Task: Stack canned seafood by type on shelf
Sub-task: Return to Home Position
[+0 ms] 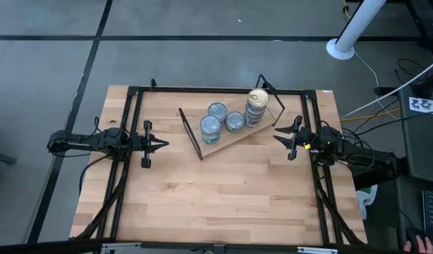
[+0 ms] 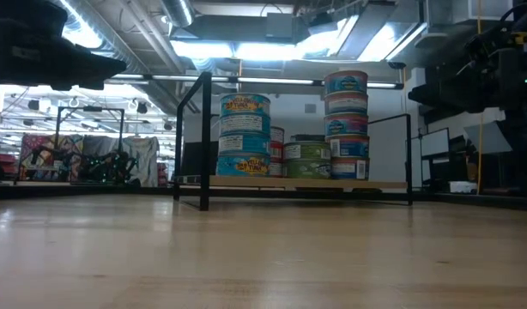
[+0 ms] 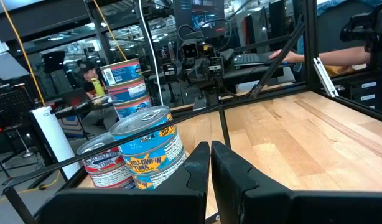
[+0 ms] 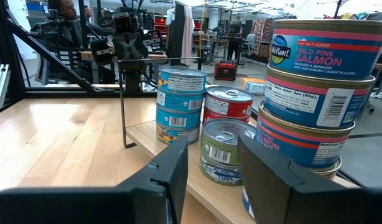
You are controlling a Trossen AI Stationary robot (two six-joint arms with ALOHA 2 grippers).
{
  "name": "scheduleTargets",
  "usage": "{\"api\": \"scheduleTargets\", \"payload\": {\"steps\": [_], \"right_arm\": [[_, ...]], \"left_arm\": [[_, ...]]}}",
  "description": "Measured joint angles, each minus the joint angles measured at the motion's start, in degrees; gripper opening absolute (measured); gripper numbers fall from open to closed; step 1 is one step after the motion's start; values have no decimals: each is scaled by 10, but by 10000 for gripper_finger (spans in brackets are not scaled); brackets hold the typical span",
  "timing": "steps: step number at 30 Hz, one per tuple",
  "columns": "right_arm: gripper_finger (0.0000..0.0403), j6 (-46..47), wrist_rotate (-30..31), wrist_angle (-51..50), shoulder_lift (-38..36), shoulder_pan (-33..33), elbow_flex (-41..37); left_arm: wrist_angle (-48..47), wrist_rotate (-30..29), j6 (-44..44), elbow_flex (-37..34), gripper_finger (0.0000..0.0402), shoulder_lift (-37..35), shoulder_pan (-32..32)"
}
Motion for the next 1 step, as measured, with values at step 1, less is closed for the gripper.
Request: {"api": "scheduleTargets", "payload": {"steps": [1], "right_arm": [[138, 0, 0, 0, 0, 0, 0]], "left_arm": [[0, 0, 0, 0, 13, 0, 0]]}}
